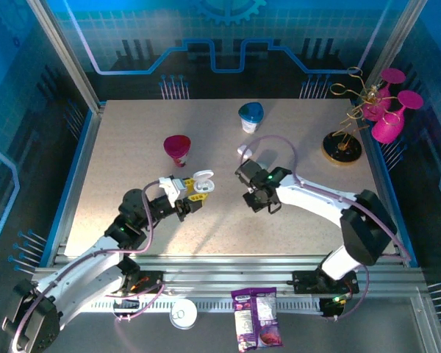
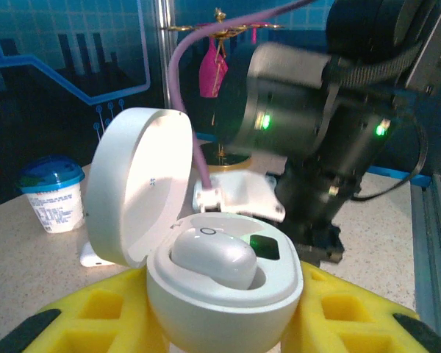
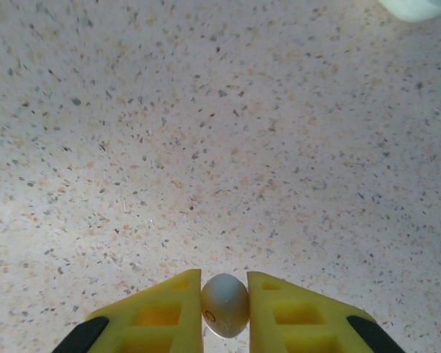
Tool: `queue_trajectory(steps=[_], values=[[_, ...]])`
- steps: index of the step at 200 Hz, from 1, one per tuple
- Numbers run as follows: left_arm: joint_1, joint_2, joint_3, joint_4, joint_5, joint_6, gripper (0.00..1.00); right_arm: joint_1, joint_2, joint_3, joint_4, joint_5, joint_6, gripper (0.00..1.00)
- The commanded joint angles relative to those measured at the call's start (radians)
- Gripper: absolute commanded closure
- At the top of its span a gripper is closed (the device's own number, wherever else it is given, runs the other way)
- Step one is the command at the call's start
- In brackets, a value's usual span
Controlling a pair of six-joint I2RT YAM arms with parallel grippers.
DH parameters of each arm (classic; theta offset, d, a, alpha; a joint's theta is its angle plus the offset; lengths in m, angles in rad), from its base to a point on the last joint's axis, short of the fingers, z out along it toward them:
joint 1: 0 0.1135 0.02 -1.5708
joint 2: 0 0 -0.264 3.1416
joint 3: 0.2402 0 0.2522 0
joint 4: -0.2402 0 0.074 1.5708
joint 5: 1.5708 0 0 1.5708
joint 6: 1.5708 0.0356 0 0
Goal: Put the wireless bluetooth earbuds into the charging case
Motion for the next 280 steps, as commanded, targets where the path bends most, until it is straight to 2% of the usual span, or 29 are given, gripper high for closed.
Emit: queue_trajectory(steps=[1,55,109,153,238,280], values=[[-0.002,0.015,0.021,0.028,0.019,-0.009,0.77,-0.045,-0.077,-0.033,0.033,-0.142,0.002,0.82],[-0.002,0.089,0.042,0.056,0.04,-0.021,0.77,-0.137,-0.202,-0.075,0.065,-0.355,0.03,0.82],[-0.002,0.199,0.052,0.166,0.069,-0.048,0.77,-0.193,-0.29,-0.081,0.082,-0.525,0.033,0.82],[-0.003,0.232,0.07,0.173,0.095,-0.058,0.76,-0.231,-0.353,-0.068,0.127,-0.691,0.067,0.82],[-0.003,0.244,0.073,0.163,0.128,-0.07,0.76,-0.239,-0.395,-0.091,0.312,-0.997,0.195,0.82],[-0.002,0.252,0.049,0.229,0.16,-0.07,0.76,-0.18,-0.368,-0.067,0.4,-1.007,0.215,0.82]])
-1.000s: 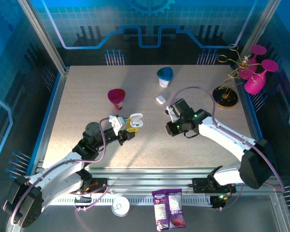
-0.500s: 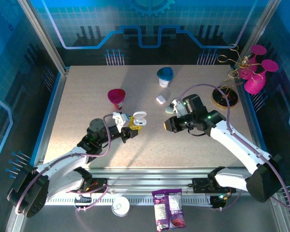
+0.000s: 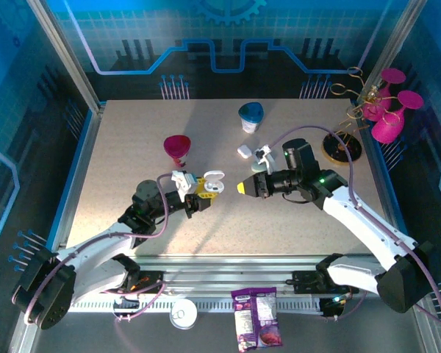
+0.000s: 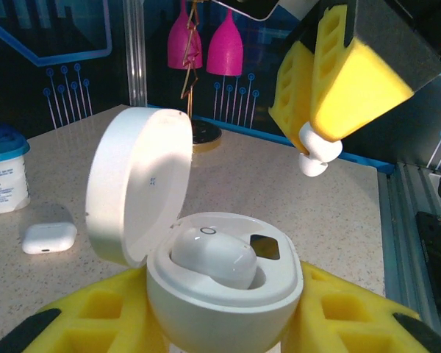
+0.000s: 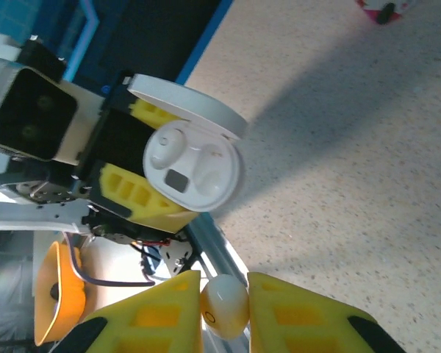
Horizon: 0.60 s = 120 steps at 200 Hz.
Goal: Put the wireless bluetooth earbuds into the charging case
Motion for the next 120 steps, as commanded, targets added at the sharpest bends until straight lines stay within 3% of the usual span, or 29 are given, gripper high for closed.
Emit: queue_trajectory(steps=[1,65,120], values=[[-0.003,0.004,0.009,0.081,0.058,-0.014,0.76,0.041,0.01,0.013,0.091,-0.052,0.027,0.82],[-0.003,0.007,0.004,0.139,0.133,-0.038,0.76,0.11,0.061,0.04,0.217,-0.033,0.044,0.81],[-0.003,0.006,-0.003,0.146,0.109,-0.034,0.76,0.114,0.065,0.053,0.258,-0.061,0.068,0.82]])
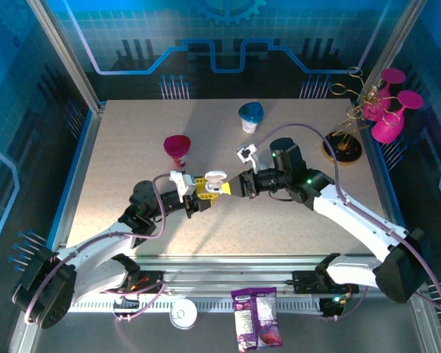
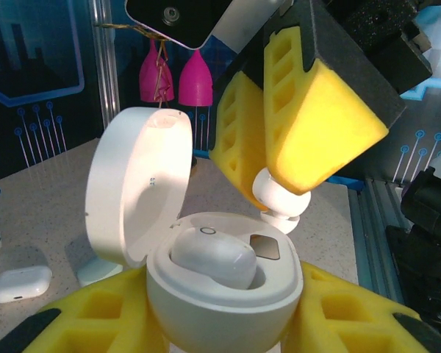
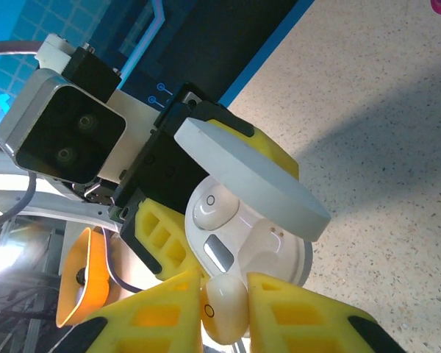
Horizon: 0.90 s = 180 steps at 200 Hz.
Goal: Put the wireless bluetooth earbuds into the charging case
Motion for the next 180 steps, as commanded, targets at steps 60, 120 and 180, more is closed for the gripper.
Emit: queue_trajectory(steps=[60,120,180], values=[[-0.004,0.0,-0.001,0.02,0.02,-0.006,0.76,0.012,-0.006,0.051,0.047,-0.013,-0.006,0.82],[-0.004,-0.015,-0.004,0.051,0.047,-0.034,0.76,0.012,0.036,0.05,0.067,-0.012,-0.02,0.82],[-0.003,0.003,-0.001,0.101,0.029,-0.059,0.76,0.012,0.048,0.024,0.061,-0.007,-0.021,0.82]])
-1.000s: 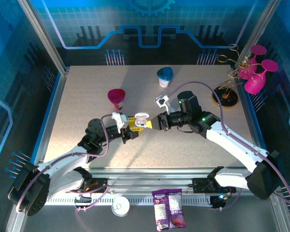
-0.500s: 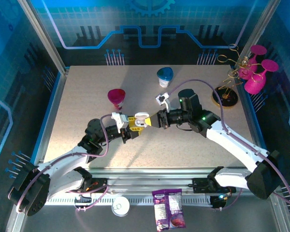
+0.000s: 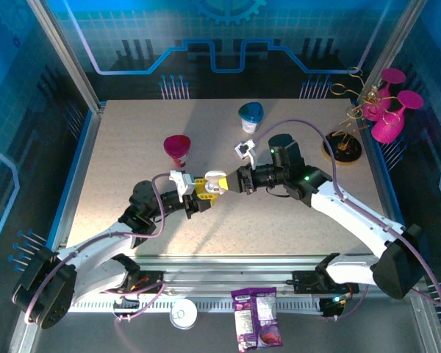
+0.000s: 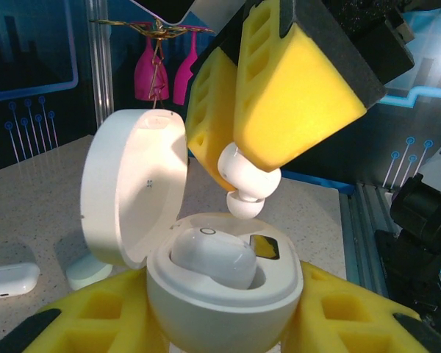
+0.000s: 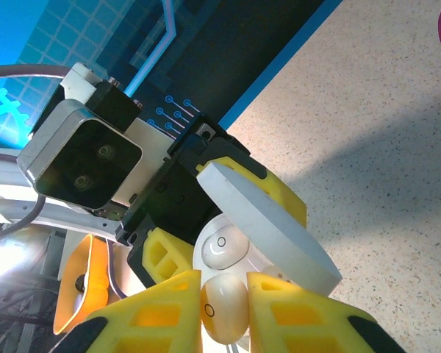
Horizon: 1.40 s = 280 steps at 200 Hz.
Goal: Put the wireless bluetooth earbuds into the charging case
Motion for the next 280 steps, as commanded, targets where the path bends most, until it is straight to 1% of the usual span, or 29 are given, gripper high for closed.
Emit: queue_trajectory(steps=[1,36,71,83,103,130,176,203,222,242,259,266,280], values=[[-0.003,0.003,0.002,0.094,0.014,-0.014,0.76,0.013,0.015,-0.006,0.015,0.0,-0.018,0.82],[-0.004,0.018,0.004,0.108,-0.007,-0.018,0.77,0.012,0.014,-0.012,-0.005,0.006,-0.027,0.82],[-0.004,0.025,0.011,0.115,-0.003,-0.019,0.77,0.012,0.019,-0.004,-0.022,0.028,-0.032,0.81],[-0.004,0.024,0.013,0.116,0.002,-0.018,0.77,0.011,0.021,0.004,-0.041,0.05,-0.036,0.8],[-0.003,0.024,0.011,0.115,0.009,-0.019,0.77,0.012,0.019,0.025,-0.087,0.138,-0.027,0.79],[-0.004,0.024,0.008,0.118,0.012,-0.021,0.77,0.014,0.02,0.048,-0.132,0.19,-0.027,0.74],[-0.004,0.028,0.003,0.12,0.009,-0.017,0.77,0.015,0.005,0.06,-0.141,0.194,-0.015,0.67],[-0.003,0.037,-0.006,0.129,-0.002,-0.007,0.77,0.014,-0.037,0.047,-0.118,0.17,-0.044,0.58],[-0.003,0.047,-0.014,0.14,-0.004,-0.001,0.76,0.01,-0.087,0.012,-0.06,0.141,-0.062,0.47],[-0.004,0.054,-0.014,0.143,0.011,0.01,0.76,0.002,-0.124,-0.004,-0.016,0.154,-0.063,0.34],[-0.003,0.054,-0.013,0.141,0.029,0.02,0.76,-0.008,-0.121,0.011,-0.002,0.176,-0.045,0.24],[-0.004,0.053,-0.013,0.138,0.04,0.023,0.76,-0.015,-0.111,0.025,-0.009,0.191,-0.035,0.22],[-0.003,0.05,-0.01,0.134,0.061,0.026,0.76,-0.033,-0.075,0.07,-0.061,0.224,-0.011,0.22]])
